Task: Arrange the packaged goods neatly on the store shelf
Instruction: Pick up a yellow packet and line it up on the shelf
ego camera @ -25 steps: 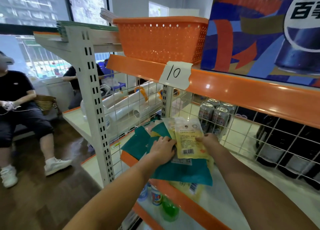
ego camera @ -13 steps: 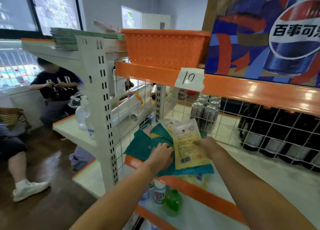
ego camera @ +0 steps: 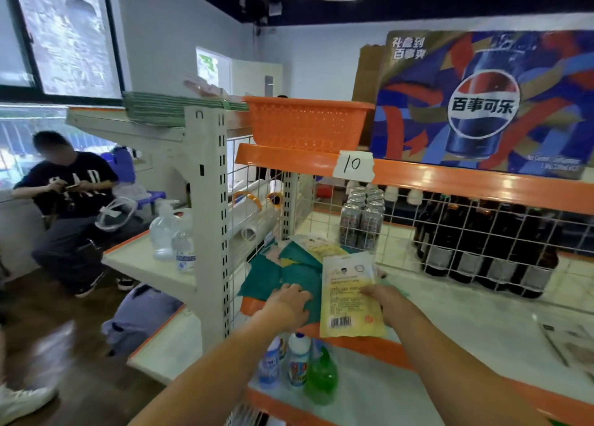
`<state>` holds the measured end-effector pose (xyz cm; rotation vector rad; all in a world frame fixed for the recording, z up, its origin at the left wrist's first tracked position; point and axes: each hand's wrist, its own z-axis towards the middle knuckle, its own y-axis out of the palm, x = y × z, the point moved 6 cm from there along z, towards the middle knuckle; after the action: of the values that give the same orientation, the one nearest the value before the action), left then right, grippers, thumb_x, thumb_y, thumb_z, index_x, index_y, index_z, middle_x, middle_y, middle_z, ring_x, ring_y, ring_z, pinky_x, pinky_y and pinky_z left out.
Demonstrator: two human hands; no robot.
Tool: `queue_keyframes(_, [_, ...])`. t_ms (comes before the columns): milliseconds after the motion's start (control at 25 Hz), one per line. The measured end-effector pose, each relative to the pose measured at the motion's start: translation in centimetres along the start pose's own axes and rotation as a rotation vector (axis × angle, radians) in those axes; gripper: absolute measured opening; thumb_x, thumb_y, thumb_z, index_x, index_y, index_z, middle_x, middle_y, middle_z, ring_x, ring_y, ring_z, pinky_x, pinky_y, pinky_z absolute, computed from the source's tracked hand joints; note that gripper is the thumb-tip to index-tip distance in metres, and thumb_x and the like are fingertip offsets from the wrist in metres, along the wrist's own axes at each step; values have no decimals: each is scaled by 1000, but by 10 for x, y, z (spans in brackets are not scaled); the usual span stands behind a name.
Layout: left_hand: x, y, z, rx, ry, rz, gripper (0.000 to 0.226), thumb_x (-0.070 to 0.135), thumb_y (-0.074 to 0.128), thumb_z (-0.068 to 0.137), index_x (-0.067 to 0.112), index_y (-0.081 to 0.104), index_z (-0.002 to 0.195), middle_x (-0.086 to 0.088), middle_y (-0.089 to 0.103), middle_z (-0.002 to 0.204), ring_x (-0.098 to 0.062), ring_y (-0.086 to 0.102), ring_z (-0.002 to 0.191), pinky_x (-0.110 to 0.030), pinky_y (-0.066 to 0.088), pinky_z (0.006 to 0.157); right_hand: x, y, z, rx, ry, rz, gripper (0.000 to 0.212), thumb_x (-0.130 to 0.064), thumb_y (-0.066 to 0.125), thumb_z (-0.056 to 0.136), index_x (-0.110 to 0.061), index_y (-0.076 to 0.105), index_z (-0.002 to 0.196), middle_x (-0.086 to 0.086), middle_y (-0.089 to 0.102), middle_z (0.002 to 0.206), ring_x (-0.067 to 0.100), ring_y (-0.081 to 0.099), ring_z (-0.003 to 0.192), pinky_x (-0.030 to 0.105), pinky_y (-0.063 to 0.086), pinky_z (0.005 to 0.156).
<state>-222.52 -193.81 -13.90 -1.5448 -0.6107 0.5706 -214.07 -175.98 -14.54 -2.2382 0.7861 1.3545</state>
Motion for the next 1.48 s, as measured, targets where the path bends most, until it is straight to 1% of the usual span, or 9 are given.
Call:
queue_keyframes(80, [-3,0,-16,3,-10,-23,44,34,40,97,21,41,139,-9,41,137,-30,38,126,-42,35,101,11,0,-14,-22,-10,11,33,-3,57,89,3,54,121,26,63,111,39,63,94,50,53,81])
queue_keyframes(240, [0,8,-56,1,-18,-73,39,33,42,96,19,49,131,-11,48,130,-31,43,121,-42,41,96,45,-5,-55,-46,23,71,21,-4,56,90,0,54,110,25,64,100,38,63,91,51,52,79])
queue_keyframes(520, [21,32,-159,-3,-3,-14,39,25,40,97,12,49,133,-13,49,133,-29,44,123,-37,36,100,125,-8,-126,-100,103,164,15,-10,45,96,-5,54,107,16,64,85,30,60,75,38,51,60])
queue_keyframes(640, [16,54,-200,-18,-18,-58,38,28,41,95,15,54,128,-9,53,132,-29,48,122,-34,37,97,158,-3,-154,-104,138,171,14,-12,44,97,-6,55,104,14,67,76,27,61,70,28,51,41])
queue_keyframes(760, [8,64,-232,-61,-55,-114,41,32,42,95,12,50,130,-12,48,135,-29,44,124,-36,37,102,180,7,-180,-80,154,201,18,-11,48,95,-5,56,110,17,64,83,28,64,63,29,49,39])
queue_keyframes(1000, [-10,49,-264,-94,-35,-107,45,29,39,96,20,40,141,-10,43,141,-30,40,129,-41,35,104,183,37,-214,-93,111,271,20,-12,47,96,-5,54,114,18,62,83,29,60,71,29,49,39])
queue_keyframes(1200, [-35,43,-289,-68,-12,-94,40,33,36,97,14,49,130,-14,49,134,-32,44,123,-41,39,99,206,75,-226,-85,122,316,28,-11,51,94,-1,55,119,18,69,79,31,62,79,39,50,63])
queue_keyframes(1280, [-47,51,-295,-84,16,-67,41,35,34,98,14,49,130,-15,50,132,-32,45,122,-43,40,99,215,88,-238,-76,123,312,23,-11,50,95,-1,55,116,19,68,79,31,62,78,40,49,64])
queue_keyframes(1480, [-63,62,-299,-86,68,-58,41,34,35,98,16,48,132,-11,48,134,-31,45,122,-44,40,99,233,97,-262,-2,102,306,23,-10,51,94,-1,57,114,23,66,106,38,63,96,48,52,81])
